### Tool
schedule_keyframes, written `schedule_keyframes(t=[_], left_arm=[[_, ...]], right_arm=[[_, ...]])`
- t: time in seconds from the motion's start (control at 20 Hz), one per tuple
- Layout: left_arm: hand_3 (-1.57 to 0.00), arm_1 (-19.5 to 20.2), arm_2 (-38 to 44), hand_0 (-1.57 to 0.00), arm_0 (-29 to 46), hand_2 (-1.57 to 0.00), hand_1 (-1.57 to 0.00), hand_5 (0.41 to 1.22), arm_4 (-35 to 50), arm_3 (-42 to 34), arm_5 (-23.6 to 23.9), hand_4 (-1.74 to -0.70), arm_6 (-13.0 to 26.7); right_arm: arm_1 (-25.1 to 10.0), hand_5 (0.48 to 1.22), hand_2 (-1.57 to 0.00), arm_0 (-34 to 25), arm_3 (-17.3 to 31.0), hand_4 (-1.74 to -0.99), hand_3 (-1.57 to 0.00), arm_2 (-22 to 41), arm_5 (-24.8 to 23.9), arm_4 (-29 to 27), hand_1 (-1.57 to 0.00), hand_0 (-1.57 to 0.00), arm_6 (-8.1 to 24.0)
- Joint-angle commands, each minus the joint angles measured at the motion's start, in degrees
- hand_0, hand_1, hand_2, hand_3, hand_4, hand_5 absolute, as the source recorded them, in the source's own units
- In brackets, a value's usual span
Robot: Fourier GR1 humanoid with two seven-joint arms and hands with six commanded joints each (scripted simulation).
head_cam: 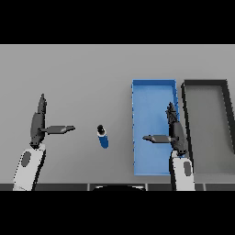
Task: Pick up the blue pipe and place it into the blue bin.
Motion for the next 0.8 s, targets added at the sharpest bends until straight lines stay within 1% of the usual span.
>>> schedule_keyframes(t=[0.0, 0.25, 0.3, 0.35, 0.4, 0.45, 0.5, 0.55, 0.6, 0.65, 0.75], left_arm=[[0.0, -0.03, 0.0, 0.0, 0.05, 0.0, 0.0, 0.593, -0.01, -0.07, 0.04, -0.97, -0.3], [0.0, -0.05, -0.21, 0.0, 0.37, 0.0, 0.0, 0.593, -0.12, -0.37, 0.0, -0.97, -0.53], [0.0, 3.65, -1.6, 0.0, 1.95, 0.0, 0.0, 0.593, -0.49, -0.33, -5.98, -0.97, -4.38], [0.0, 5.75, -2.53, 0.0, 3.01, 0.0, 0.0, 0.592, -1.18, 0.07, -9.24, -0.96, -6.71], [0.0, 7.55, -2.47, 0.0, 3.28, 0.0, 0.0, 0.59, -1.21, 1.25, -11.8, -0.96, -8.26], [0.0, 8.52, -2.69, 0.0, 3.13, 0.0, 0.0, 0.59, -1.24, 1.84, -13.52, -0.96, -8.93], [0.0, 8.99, -3.02, 0.0, 3.57, 0.0, 0.0, 0.592, -1.54, 1.34, -14.1, -0.96, -9.81], [0.0, 9.36, -2.92, 0.0, 3.84, 0.0, 0.0, 0.595, -1.14, 1.24, -14.87, -0.96, -10.39], [0.0, 9.63, -2.86, 0.0, 4.45, 0.0, 0.0, 0.594, -0.66, 0.83, -15.38, -0.96, -10.58], [0.0, 10.4, -2.86, 0.0, 4.63, 0.0, 0.0, 0.593, 0.1, 0.43, -16.85, -0.96, -10.72], [0.0, 11.72, -3.93, 0.0, 5.31, 0.0, 0.0, 0.584, 1.11, -1.93, -20.08, -0.98, -11.65]], right_arm=[[-0.01, 0.629, 0.0, 0.06, -0.04, -1.205, 0.0, -0.01, -0.03, -0.03, 0.0, 0.0, -0.04], [-0.29, 0.629, 0.0, 0.39, -0.42, -1.205, 0.0, -0.04, 0.13, -0.1, 0.0, 0.0, -0.21], [-3.95, 0.629, 0.0, 2.45, -2.33, -1.205, 0.0, 1.52, 0.73, 4.15, 0.0, 0.0, -5.05], [-5.71, 0.628, 0.0, 4.58, -4.46, -1.201, 0.0, 3.08, 0.83, 7.19, 0.0, 0.0, -7.63], [-7.3, 0.627, 0.0, 5.49, -5.95, -1.197, 0.0, 3.53, 1.1, 8.57, 0.0, 0.0, -8.05], [-7.87, 0.626, 0.0, 6.51, -6.87, -1.197, 0.0, 4.25, 1.36, 9.61, 0.0, 0.0, -8.09], [-8.26, 0.622, 0.0, 7.28, -7.74, -1.193, 0.0, 4.67, 1.58, 10.16, 0.0, 0.0, -7.72], [-8.3, 0.623, 0.0, 6.82, -7.72, -1.196, 0.0, 4.72, 1.48, 10.36, 0.0, 0.0, -6.76], [-8.39, 0.625, 0.0, 7.21, -8.22, -1.206, 0.0, 4.83, 1.83, 10.1, 0.0, 0.0, -6.58], [-8.31, 0.625, 0.0, 6.82, -8.51, -1.203, 0.0, 4.91, 1.79, 10.07, 0.0, 0.0, -5.76], [-9.03, 0.621, 0.0, 7.14, -8.77, -1.192, 0.0, 4.78, 2.3, 9.96, 0.0, 0.0, -5.91]])
